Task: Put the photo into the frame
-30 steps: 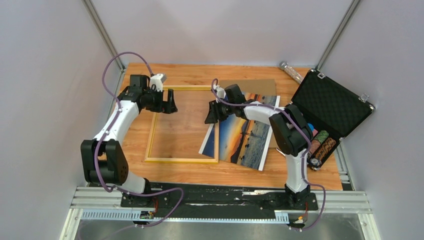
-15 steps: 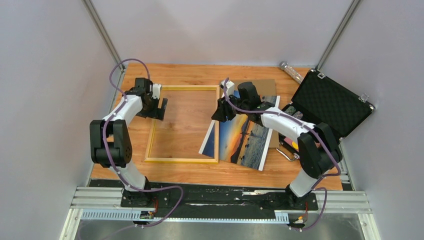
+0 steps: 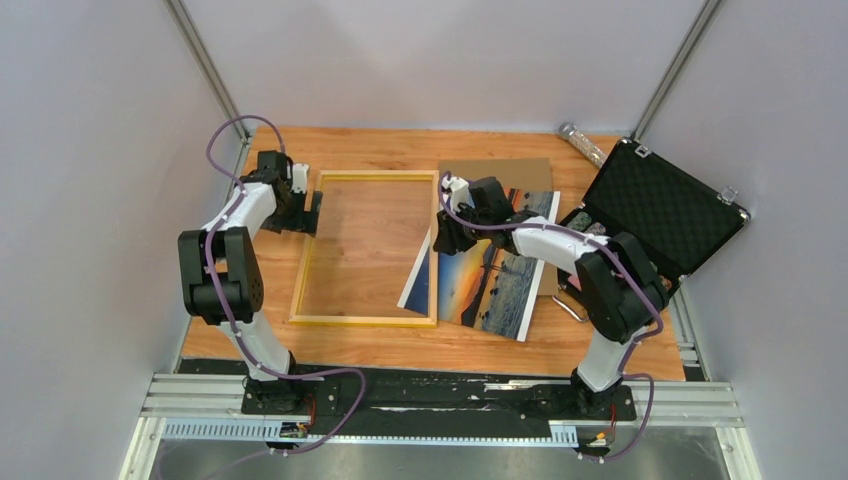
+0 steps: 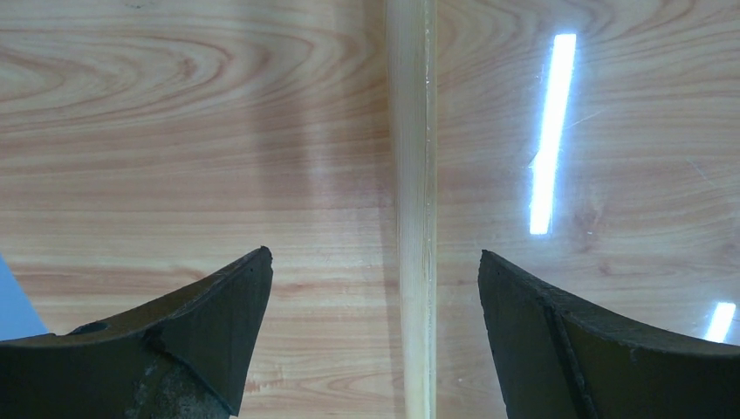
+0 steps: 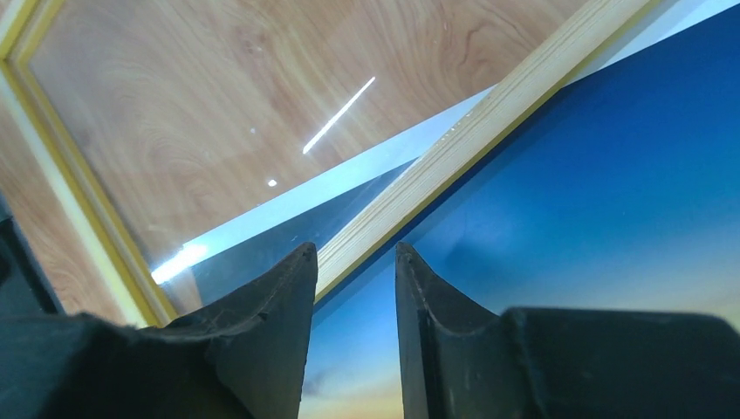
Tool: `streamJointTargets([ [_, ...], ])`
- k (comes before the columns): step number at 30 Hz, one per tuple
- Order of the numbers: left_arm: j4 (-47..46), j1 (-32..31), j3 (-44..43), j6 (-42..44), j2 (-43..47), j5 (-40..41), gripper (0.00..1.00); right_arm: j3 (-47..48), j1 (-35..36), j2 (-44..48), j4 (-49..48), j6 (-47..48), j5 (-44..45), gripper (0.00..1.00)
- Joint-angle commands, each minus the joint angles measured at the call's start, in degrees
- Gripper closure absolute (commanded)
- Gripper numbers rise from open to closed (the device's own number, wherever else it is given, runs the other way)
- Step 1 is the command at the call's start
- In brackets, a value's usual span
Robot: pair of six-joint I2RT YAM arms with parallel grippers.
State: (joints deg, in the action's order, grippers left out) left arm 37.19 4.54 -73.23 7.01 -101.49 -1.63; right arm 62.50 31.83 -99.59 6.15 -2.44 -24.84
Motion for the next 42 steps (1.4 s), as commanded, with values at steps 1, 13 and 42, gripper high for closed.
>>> streamJointTargets([
  [1, 0.5, 0.7, -1.9, 0.2, 0.3, -2.0, 0.04, 4.0, -0.2, -4.5, -1.0, -0.8, 0.9, 0.63],
  [13, 0.3, 1.6, -0.6, 0.3, 1.1, -3.9, 0.02, 9.4, -0.6, -12.3, -0.4, -3.6, -4.4, 0.65],
  [42, 3.2, 5.3, 0.6, 2.2, 5.5, -6.5, 0.02, 28.0, 4.2, -29.2, 0.2, -13.4, -8.2, 0.91],
])
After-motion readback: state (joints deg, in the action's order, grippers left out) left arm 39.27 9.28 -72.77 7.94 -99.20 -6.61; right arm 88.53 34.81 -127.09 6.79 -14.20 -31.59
